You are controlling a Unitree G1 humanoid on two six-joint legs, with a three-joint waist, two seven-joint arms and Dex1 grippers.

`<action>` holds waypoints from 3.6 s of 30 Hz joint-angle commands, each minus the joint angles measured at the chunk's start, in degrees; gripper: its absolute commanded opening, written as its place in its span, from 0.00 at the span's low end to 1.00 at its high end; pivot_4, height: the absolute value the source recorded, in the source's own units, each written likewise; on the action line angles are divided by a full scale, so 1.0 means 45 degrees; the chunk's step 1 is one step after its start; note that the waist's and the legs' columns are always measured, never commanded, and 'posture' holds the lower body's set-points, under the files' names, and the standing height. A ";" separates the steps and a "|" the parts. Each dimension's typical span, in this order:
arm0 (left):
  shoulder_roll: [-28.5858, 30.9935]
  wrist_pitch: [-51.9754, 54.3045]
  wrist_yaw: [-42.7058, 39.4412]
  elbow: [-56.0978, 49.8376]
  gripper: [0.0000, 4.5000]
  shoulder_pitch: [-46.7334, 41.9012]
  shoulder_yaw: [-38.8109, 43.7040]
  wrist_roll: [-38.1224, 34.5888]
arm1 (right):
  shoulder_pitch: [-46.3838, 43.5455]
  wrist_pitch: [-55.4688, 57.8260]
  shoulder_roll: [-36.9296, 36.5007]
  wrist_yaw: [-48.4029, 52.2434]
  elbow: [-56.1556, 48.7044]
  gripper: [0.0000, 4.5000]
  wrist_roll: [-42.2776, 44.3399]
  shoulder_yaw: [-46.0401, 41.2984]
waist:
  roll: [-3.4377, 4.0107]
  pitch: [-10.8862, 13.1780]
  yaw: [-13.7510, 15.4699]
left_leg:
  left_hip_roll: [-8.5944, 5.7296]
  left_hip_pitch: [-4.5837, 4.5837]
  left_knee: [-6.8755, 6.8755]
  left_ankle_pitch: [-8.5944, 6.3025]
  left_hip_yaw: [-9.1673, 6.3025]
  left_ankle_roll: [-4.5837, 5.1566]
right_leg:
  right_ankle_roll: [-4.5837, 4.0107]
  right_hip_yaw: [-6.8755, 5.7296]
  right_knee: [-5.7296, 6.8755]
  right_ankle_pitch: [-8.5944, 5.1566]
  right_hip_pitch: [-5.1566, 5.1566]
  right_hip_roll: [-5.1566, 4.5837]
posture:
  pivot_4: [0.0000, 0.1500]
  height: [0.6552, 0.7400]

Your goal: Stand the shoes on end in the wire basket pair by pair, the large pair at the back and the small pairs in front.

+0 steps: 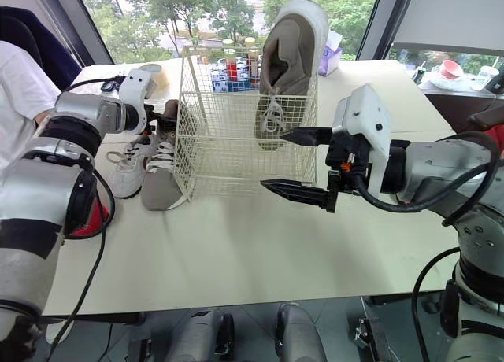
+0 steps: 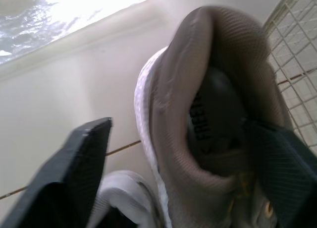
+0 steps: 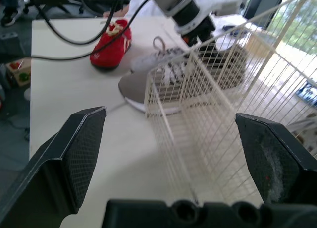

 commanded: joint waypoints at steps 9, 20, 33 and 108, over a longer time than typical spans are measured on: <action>0.0150 -0.0365 0.0568 0.0025 0.02 -0.0766 0.2149 0.0673 | -0.0313 -0.0483 -0.0371 -0.1252 -0.0087 1.00 0.1242 -0.0025 | -0.0008 0.0002 -0.0008 | 0.0001 -0.0005 0.0000 -0.0003 0.0001 0.0005 | 0.0001 -0.0001 0.0004 0.0000 -0.0005 0.0001 | 1.00 1.00; 0.2731 -0.0454 0.1702 -0.1043 0.02 -0.4095 0.5301 -0.0597 | -0.0660 -0.1008 -0.0737 -0.1320 0.0828 1.00 0.1821 -0.0116 | -0.0061 0.0035 -0.0065 | 0.0025 -0.0173 0.0125 -0.0036 -0.0010 0.0057 | 0.0009 -0.0031 0.0038 0.0003 -0.0107 -0.0001 | 1.00 1.00; -0.0763 -0.8594 0.1667 -0.5179 0.02 -0.3512 0.6959 -0.2357 | -0.0467 -0.1092 -0.1846 -0.1715 0.2222 1.00 0.3215 -0.2036 | -0.0088 0.0031 0.0348 | 0.0000 -0.0160 0.0184 -0.0021 0.0025 0.0034 | 0.0062 -0.0037 0.0016 0.0038 -0.0026 -0.0026 | 1.00 1.00; 0.2724 0.6023 0.2202 -2.6490 1.00 1.6762 0.7034 -1.6803 | 0.8722 -0.5949 0.5246 -0.9226 0.1015 1.00 -0.5024 -0.0385 | 0.0045 -0.0044 0.0017 | 0.0047 0.0088 0.0148 -0.0043 -0.0024 0.0061 | 0.0002 0.0018 -0.0087 0.0017 0.0214 0.0034 | 1.00 1.00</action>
